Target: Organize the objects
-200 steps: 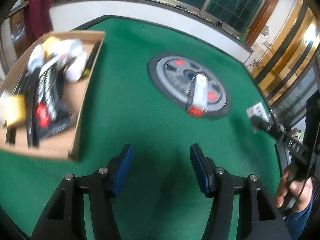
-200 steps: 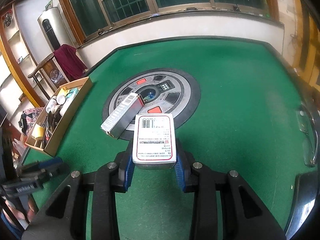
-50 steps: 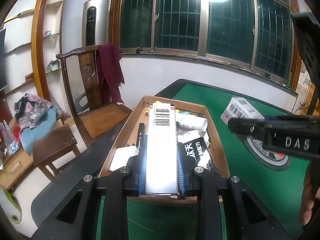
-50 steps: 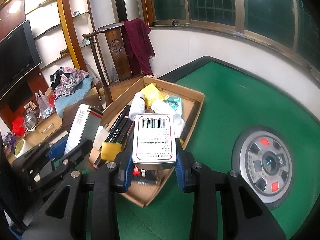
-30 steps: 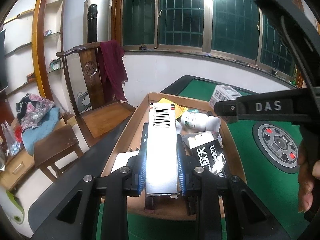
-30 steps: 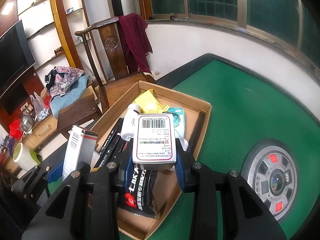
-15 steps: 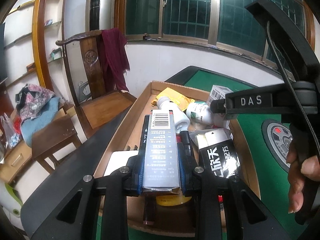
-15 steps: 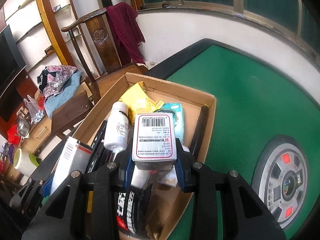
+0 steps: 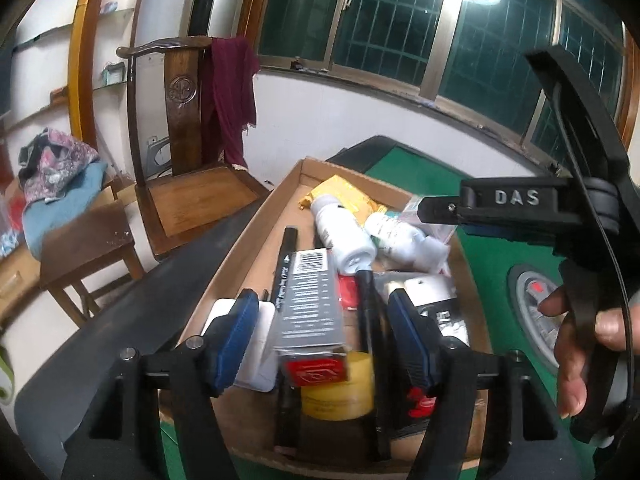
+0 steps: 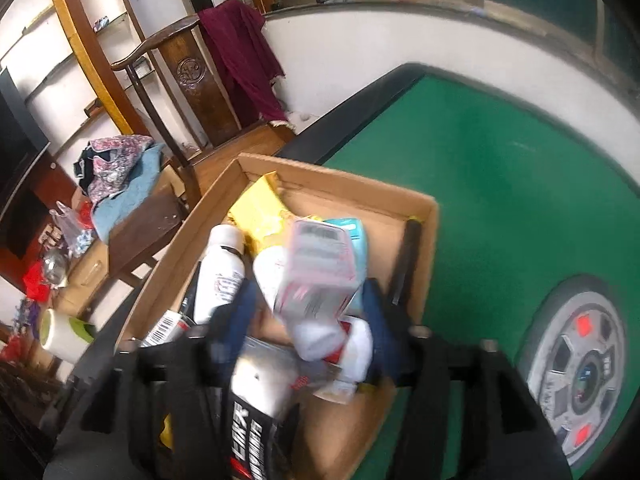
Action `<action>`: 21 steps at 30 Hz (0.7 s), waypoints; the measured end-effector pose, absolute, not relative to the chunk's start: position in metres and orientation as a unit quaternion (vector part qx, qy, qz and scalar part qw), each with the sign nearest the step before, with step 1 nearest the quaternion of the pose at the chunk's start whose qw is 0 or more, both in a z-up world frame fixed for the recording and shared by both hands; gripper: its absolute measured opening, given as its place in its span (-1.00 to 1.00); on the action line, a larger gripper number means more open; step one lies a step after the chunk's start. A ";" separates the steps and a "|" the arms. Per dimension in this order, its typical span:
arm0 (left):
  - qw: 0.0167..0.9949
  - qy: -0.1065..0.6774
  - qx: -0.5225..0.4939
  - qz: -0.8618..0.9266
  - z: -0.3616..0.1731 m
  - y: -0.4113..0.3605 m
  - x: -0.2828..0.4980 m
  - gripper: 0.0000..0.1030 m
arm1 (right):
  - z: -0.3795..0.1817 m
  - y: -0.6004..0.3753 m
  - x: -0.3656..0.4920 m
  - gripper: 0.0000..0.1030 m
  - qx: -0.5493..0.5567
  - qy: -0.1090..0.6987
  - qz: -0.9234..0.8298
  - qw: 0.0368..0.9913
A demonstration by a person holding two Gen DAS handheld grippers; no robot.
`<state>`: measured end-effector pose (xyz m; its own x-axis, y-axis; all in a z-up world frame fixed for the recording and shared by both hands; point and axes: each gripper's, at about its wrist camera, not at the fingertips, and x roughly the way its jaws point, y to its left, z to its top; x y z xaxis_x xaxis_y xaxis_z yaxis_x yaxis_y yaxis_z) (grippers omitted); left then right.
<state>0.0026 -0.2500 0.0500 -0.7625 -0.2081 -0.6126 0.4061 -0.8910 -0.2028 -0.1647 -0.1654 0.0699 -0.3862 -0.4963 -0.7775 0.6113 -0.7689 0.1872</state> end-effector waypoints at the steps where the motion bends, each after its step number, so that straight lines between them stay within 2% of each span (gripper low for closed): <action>1: 0.166 0.164 0.302 -0.924 0.052 -0.249 0.003 0.20 | 0.074 -0.161 -0.161 0.16 0.437 0.064 -0.831 0.338; 8: 0.177 0.155 0.297 -0.926 0.062 -0.235 0.022 0.31 | 0.097 -0.131 -0.127 0.22 0.386 0.068 -0.855 0.339; 15: 0.217 0.107 0.269 -0.932 0.075 -0.208 0.061 0.37 | 0.092 -0.077 -0.056 0.41 0.334 0.074 -0.877 0.338; 17: 0.231 0.096 0.266 -0.931 0.078 -0.200 0.073 0.54 | 0.084 -0.066 -0.032 0.41 0.319 0.090 -0.882 0.336; 20: 0.247 0.072 0.269 -0.928 0.080 -0.188 0.087 0.59 | 0.074 -0.050 0.001 0.43 0.289 0.111 -0.891 0.331; 21: 0.252 0.065 0.275 -0.925 0.081 -0.186 0.089 0.59 | 0.072 -0.046 0.009 0.49 0.282 0.115 -0.893 0.331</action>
